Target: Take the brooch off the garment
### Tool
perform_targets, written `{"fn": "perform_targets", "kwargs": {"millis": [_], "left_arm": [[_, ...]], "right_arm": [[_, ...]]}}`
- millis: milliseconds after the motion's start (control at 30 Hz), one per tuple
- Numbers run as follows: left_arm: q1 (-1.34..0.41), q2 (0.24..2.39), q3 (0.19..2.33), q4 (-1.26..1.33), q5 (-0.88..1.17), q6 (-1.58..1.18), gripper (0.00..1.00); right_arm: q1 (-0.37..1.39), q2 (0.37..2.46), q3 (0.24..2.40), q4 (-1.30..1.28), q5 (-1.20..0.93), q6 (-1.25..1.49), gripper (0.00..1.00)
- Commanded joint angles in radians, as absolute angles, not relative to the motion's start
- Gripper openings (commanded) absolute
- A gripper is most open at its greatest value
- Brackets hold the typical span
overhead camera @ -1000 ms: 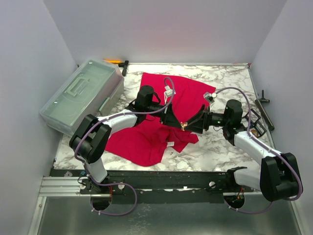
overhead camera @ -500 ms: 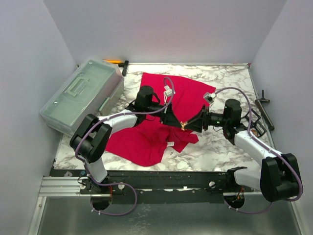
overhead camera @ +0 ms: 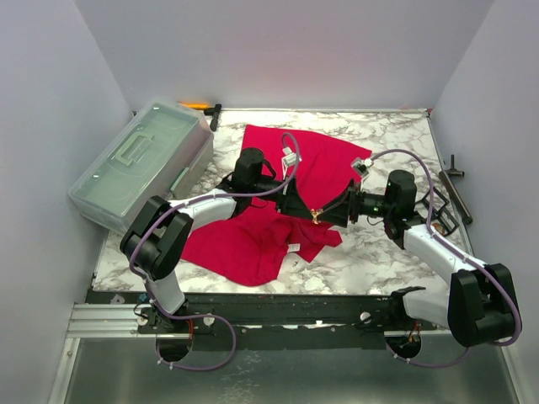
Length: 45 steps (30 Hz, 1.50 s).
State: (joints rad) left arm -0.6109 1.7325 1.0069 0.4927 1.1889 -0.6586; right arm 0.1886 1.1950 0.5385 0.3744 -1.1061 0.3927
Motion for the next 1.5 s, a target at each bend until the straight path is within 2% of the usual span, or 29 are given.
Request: {"fn": "perform_targets", "kwargs": {"millis": [0, 400, 1167, 1467], "left_arm": [[-0.621, 1.737, 0.998, 0.520, 1.203, -0.652, 0.00], [-0.627, 1.738, 0.997, 0.522, 1.203, -0.641, 0.00], [-0.635, 1.731, 0.993, 0.522, 1.197, -0.626, 0.00], [-0.635, 1.742, 0.987, 0.521, 1.187, -0.635, 0.00]], "right_arm": [[0.187, 1.195, 0.557, 0.418, -1.111, 0.413, 0.62], [0.186, 1.240, 0.570, 0.398, -1.088, 0.408, 0.60], [0.187, 1.262, 0.603, 0.311, -0.988, 0.352, 0.49], [0.186, 1.233, 0.590, 0.376, -0.954, 0.403, 0.46]]}}
